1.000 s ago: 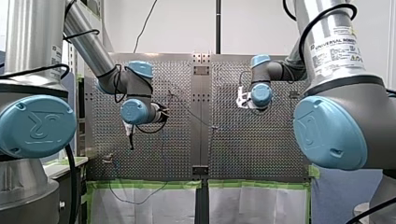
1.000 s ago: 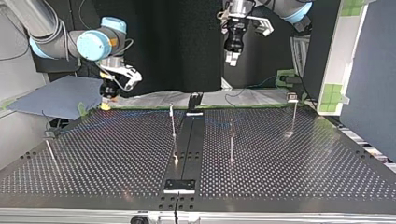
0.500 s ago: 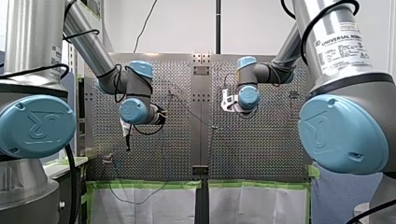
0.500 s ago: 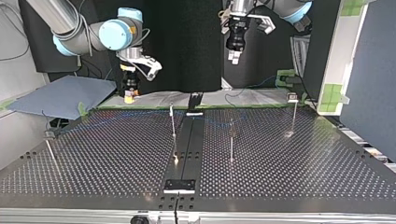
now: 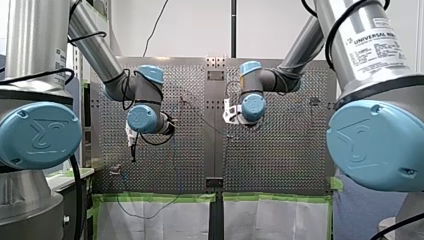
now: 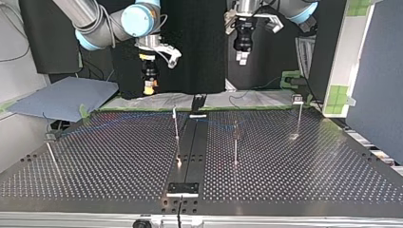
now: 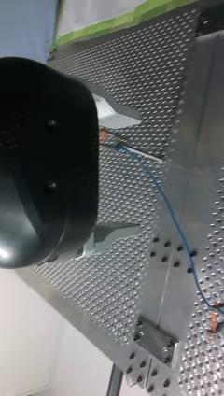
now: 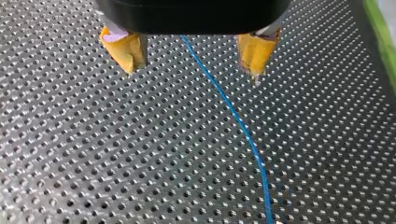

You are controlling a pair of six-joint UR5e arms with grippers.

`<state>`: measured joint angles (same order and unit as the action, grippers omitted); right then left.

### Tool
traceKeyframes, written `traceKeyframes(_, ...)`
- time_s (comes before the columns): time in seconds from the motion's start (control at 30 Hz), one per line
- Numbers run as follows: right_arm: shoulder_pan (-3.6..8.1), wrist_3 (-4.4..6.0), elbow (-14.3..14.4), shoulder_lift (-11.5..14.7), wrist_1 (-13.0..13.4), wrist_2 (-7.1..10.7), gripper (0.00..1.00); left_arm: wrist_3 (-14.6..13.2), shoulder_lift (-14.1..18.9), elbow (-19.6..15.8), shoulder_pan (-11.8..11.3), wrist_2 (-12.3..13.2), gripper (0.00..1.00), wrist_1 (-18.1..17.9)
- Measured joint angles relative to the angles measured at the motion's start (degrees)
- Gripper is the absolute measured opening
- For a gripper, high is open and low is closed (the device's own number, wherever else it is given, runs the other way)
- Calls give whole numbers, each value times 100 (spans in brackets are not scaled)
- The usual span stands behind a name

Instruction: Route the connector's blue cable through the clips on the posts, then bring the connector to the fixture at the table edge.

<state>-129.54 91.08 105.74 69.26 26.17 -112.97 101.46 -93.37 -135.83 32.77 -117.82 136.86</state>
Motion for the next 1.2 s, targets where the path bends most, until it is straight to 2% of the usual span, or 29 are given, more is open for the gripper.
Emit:
traceKeyframes(0.17,-222,-9,48,-8,6,-220,100,-15,0,19,-28,-168,99,41)
traceKeyframes(0.33,-466,-3,156,-12,85,-461,100,133,0,38,-76,-112,99,104)
traceKeyframes(0.43,-596,-7,270,-12,176,-499,100,168,0,39,-95,-92,99,121)
traceKeyframes(0.63,-575,1,515,-18,261,-302,100,189,0,41,-121,-42,99,154)
traceKeyframes(0.77,-563,23,591,-18,308,-248,100,213,0,41,-137,-66,99,253)
traceKeyframes(0.97,-561,32,614,-20,347,-211,100,231,0,41,-112,-57,99,327)
traceKeyframes(1.2,-564,46,631,-20,438,-40,100,233,0,35,-79,18,99,345)
